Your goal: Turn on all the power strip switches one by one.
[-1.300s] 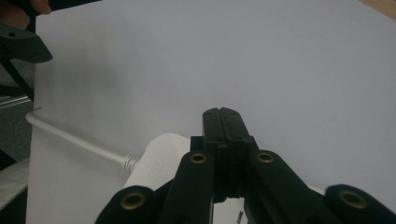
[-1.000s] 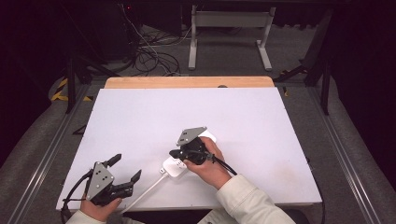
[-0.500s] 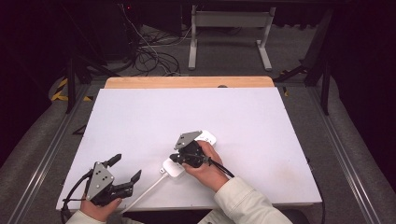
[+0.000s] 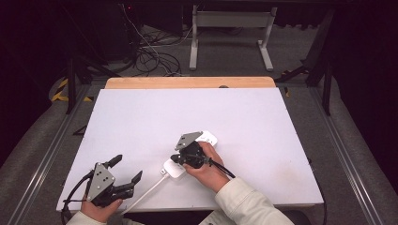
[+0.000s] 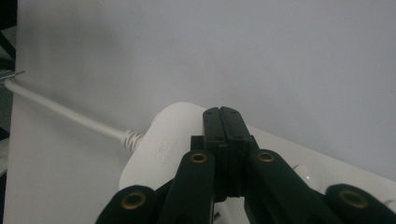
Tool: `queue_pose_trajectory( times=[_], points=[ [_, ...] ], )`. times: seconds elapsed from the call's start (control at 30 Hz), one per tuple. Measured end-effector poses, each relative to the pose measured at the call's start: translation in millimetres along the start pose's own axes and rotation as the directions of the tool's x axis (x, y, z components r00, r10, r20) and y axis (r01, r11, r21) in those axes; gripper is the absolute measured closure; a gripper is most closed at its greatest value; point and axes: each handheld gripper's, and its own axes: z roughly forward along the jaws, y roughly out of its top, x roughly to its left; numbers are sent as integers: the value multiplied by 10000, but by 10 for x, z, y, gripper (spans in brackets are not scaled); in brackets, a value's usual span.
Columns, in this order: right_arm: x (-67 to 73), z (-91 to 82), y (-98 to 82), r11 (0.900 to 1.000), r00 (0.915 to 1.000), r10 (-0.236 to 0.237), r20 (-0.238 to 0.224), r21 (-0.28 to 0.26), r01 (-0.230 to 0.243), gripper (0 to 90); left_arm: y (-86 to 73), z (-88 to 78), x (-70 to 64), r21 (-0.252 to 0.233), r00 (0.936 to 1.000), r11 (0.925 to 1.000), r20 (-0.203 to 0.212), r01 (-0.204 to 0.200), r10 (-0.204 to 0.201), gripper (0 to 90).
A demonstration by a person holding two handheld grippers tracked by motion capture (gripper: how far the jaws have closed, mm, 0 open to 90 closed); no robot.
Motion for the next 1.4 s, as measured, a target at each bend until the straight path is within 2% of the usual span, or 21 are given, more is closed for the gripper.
queue_pose_trajectory(
  times=[0.23,0.3,0.7,0.77,0.8,0.83,0.9,1.0,1.4],
  points=[
    [-2,6,-6,9998,9998,186,-10,-6,-186,900,0,0,-1,-1,10000,10000,2,-4,4,183],
    [-10,10,-8,9997,9996,251,115,-33,-250,900,0,0,0,-3,10000,10000,2,3,-3,183],
    [-33,40,-20,9983,9983,576,14,-22,-576,900,1,2,-3,41,10000,10000,-17,-63,63,183],
    [-36,35,-6,9989,9989,465,7,39,-465,900,2,0,-2,42,10000,10000,-17,-53,53,183],
    [-30,14,9,9996,9996,266,80,-22,-266,900,3,1,0,37,10000,10000,-11,-51,51,183],
    [-12,-28,31,9996,9996,128,235,-258,-122,900,3,2,4,26,10000,10000,-17,-71,71,183],
    [-16,-166,94,9922,9992,404,-8,-1178,-402,900,1,6,10,30,10000,10000,-26,-21,21,183],
    [-6,-244,153,9950,9997,-32,230,-1002,55,900,1,10,9,38,10000,10000,-3,10,-10,183],
    [22,-355,179,9922,9994,-279,218,-1211,303,900,2,6,5,-9,10000,10000,-36,29,-29,183]
  ],
)
